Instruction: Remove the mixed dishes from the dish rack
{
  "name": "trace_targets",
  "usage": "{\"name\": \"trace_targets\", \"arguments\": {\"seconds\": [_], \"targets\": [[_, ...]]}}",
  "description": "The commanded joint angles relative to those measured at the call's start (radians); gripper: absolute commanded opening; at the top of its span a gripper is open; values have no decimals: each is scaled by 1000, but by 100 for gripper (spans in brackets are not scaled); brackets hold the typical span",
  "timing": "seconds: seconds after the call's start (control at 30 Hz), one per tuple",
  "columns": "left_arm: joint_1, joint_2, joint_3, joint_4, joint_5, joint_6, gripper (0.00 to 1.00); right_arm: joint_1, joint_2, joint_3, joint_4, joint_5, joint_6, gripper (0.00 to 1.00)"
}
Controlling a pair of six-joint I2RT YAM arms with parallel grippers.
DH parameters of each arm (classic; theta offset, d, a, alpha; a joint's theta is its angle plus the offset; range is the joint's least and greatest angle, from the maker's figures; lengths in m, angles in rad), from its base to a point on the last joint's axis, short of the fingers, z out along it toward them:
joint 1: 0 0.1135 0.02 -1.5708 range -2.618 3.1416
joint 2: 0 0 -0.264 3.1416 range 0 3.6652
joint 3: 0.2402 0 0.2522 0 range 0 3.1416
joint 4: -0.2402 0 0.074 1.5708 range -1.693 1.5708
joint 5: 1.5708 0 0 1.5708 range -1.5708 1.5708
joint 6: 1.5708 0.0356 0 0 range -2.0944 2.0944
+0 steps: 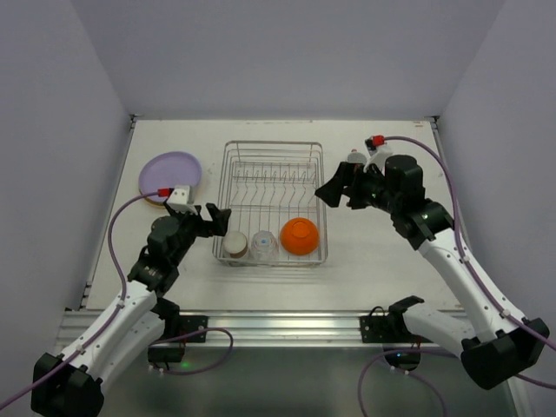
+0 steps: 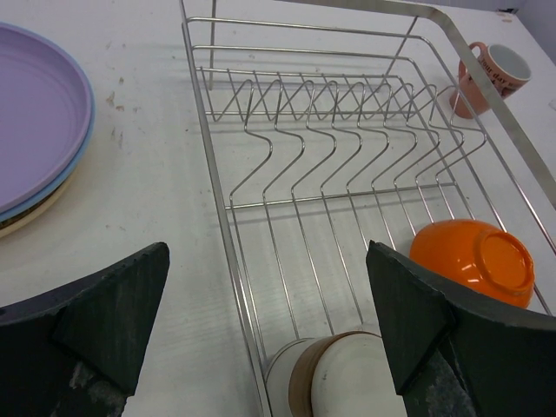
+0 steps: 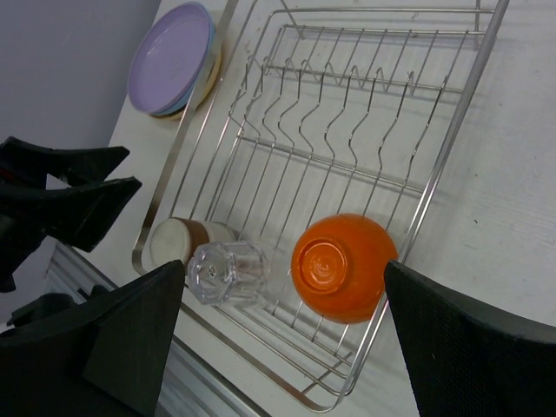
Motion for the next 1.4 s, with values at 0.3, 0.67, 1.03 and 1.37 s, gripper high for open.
{"name": "trace_targets", "arguments": {"seconds": [0.3, 0.67, 1.03, 1.37], "targets": [[-42, 100, 51, 92, 134, 7, 100, 9, -237, -289, 218, -85, 69, 99], [-283, 216, 350, -243, -27, 13, 100, 8, -256, -386, 274, -102, 74, 99], [-335, 342, 445, -434, 23, 13, 100, 8, -404, -372, 145, -98, 76, 99], [-510, 357, 428, -463, -82, -42, 100, 9, -437, -367, 50, -62, 42, 99]]}}
